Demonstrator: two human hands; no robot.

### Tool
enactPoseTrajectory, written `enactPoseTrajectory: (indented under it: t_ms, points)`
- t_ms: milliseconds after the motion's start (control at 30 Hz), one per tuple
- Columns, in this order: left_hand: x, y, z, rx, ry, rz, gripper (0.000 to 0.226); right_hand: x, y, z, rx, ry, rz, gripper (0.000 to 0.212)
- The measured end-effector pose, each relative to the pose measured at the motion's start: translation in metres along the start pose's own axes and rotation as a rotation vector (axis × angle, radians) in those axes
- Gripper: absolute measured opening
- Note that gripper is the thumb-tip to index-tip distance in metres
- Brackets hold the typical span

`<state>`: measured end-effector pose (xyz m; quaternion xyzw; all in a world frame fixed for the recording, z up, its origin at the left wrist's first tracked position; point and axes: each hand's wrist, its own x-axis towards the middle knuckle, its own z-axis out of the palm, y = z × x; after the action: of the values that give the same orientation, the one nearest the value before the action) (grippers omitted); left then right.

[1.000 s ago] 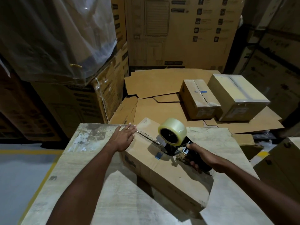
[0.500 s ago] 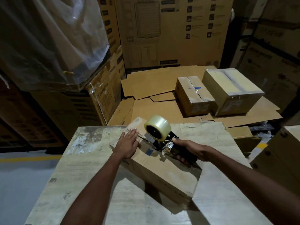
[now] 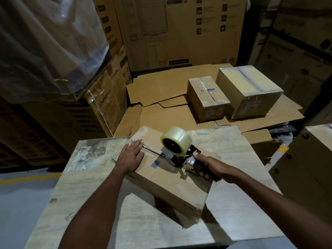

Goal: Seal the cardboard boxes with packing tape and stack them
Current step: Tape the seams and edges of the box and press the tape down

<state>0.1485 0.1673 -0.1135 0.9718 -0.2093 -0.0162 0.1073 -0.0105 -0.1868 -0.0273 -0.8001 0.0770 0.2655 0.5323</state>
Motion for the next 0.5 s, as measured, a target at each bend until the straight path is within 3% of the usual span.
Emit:
enactPoseTrajectory:
  t_ms: [233,400,500]
  points:
    - [-0.001,0.016,0.0,0.036,-0.023,-0.013,0.091,-0.037,0.033,-0.018,0.084,-0.019,-0.025,0.068]
    - [-0.025,0.075,0.022,-0.023,-0.066,0.19,0.066,-0.031,0.038,-0.018,0.075,-0.029,-0.054,0.072]
    - [-0.03,0.082,0.028,-0.062,-0.022,0.207,0.06,-0.027,0.042,-0.017,0.079,-0.028,-0.059,0.073]
